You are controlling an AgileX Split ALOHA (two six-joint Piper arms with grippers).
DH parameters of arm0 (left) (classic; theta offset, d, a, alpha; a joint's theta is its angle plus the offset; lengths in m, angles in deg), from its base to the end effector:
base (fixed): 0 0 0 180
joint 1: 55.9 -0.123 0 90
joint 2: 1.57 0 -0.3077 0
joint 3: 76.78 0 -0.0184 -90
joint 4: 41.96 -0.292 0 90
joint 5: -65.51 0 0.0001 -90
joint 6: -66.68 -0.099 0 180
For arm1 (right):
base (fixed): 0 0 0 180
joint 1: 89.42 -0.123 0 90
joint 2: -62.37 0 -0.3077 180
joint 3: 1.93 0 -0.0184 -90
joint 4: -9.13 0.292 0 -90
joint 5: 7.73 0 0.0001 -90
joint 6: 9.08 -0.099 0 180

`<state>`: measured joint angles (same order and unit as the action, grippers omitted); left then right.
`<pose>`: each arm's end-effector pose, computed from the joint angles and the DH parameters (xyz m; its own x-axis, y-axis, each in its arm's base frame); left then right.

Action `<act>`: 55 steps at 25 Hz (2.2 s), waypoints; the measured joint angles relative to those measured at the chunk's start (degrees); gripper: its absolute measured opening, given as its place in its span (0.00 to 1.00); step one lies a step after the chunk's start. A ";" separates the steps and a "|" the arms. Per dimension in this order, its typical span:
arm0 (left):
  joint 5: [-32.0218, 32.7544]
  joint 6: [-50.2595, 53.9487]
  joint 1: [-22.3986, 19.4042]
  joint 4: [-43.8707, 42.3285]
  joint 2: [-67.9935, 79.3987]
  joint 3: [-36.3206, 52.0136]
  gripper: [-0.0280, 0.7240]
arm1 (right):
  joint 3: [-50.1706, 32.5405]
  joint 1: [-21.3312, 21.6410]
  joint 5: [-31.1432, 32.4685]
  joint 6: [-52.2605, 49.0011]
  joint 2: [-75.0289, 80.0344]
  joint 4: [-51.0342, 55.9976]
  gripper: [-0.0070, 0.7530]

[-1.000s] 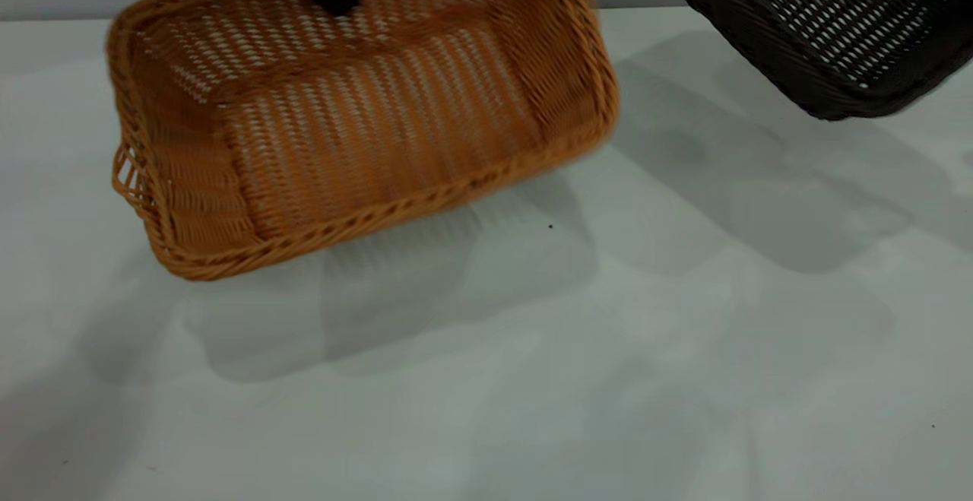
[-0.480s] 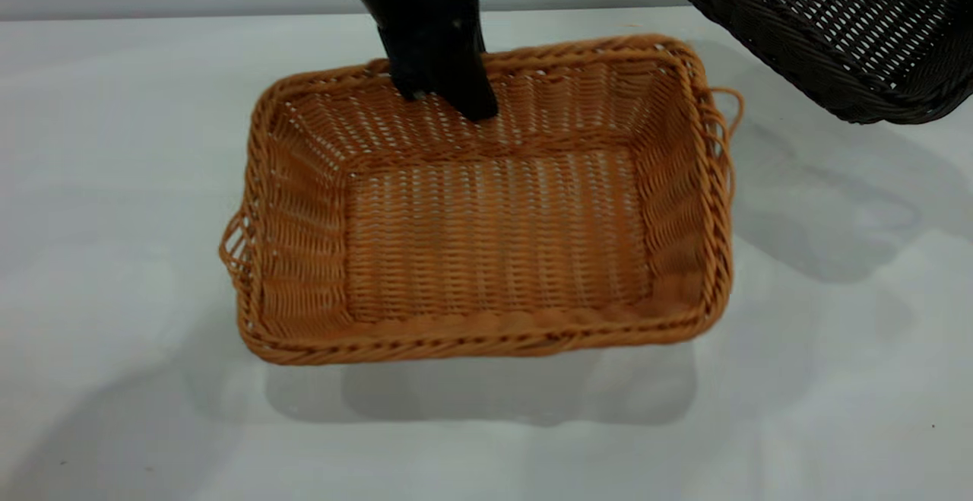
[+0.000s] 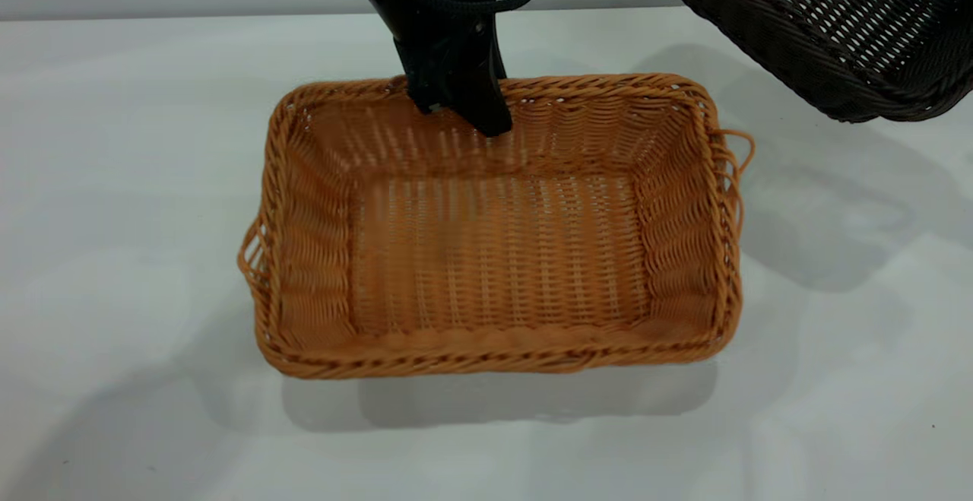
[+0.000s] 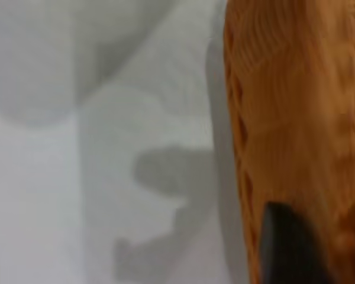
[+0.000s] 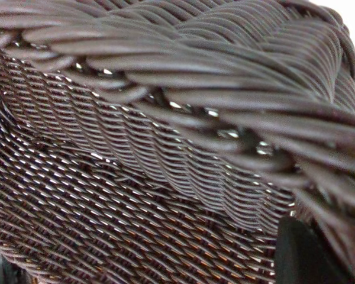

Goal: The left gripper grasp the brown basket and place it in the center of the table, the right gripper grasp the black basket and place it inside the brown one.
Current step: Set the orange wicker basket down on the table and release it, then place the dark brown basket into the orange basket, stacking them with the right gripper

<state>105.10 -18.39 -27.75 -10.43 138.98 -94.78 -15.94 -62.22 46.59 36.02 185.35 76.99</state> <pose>0.4508 -0.2787 0.0905 0.0697 0.8866 -0.4573 0.9850 0.0114 0.1721 0.3874 -0.1153 0.1173 -0.8232 0.5517 -0.1341 0.2714 0.5899 0.7605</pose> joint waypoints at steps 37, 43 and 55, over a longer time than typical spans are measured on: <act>3.58 39.74 -24.29 0.62 -15.56 -0.06 0.73 | 11.64 -35.99 5.90 -21.02 -4.02 -27.64 0.11; 3.70 39.74 -24.29 0.62 -15.56 -0.06 0.73 | 15.26 -37.67 5.55 -21.02 2.40 -27.86 0.11; 3.75 39.74 -24.24 0.62 -15.56 -0.06 0.73 | 16.93 -37.61 3.78 -21.65 8.17 -27.84 0.11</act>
<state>108.85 21.36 -51.99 -9.81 123.42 -94.84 0.99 -99.83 50.36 14.37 193.52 49.16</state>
